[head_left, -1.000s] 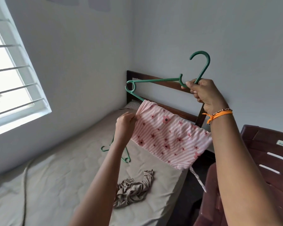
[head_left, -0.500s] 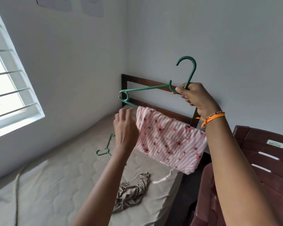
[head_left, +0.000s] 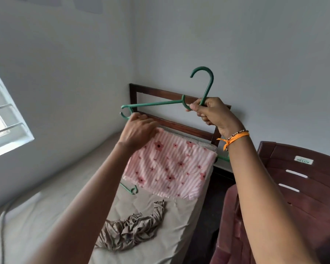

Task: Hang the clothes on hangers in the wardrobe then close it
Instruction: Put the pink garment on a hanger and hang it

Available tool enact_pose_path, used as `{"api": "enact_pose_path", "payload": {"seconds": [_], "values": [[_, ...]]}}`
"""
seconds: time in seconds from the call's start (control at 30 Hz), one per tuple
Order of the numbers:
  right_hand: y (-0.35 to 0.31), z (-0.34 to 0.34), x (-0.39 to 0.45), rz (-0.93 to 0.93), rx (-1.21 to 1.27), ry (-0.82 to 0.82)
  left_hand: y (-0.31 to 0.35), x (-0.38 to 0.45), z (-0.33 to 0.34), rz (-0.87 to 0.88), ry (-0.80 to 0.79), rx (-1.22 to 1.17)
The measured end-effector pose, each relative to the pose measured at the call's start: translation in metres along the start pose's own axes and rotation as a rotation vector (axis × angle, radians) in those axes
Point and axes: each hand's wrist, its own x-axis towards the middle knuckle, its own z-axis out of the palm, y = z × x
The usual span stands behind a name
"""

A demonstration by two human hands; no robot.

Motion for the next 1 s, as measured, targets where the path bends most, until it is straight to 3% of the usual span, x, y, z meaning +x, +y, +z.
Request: {"api": "enact_pose_path", "payload": {"seconds": [0.13, 0.3, 0.4, 0.47, 0.53, 0.6, 0.7, 0.8, 1.0], "values": [[0.005, 0.0, 0.006, 0.006, 0.023, 0.002, -0.009, 0.002, 0.011, -0.065, -0.003, 0.008], [0.01, 0.002, 0.02, 0.025, -0.013, 0.049, 0.029, 0.007, 0.029, -0.19, -0.006, -0.123], [0.016, -0.001, 0.025, 0.039, 0.008, 0.085, 0.065, 0.0, 0.045, -0.129, -0.204, -0.237], [0.024, 0.001, 0.028, 0.062, 0.031, 0.109, 0.082, -0.001, 0.057, -0.188, -0.384, -0.287], [0.033, 0.006, 0.026, 0.112, 0.048, 0.145, 0.094, 0.007, 0.061, -0.34, -0.373, -0.509], [0.041, 0.011, 0.02, 0.173, 0.097, 0.175, 0.109, 0.02, 0.051, -0.562, -0.237, -0.956], [0.048, 0.014, 0.007, 0.25, 0.243, 0.221, 0.134, 0.036, 0.03, -0.753, -0.195, -1.532], [0.048, 0.015, -0.017, 0.242, 0.344, 0.261, 0.153, 0.041, 0.012, -0.854, -0.201, -1.715], [0.066, 0.011, -0.098, 0.155, 0.27, 0.339, 0.192, 0.034, -0.011, -0.858, -0.202, -1.796]]}}
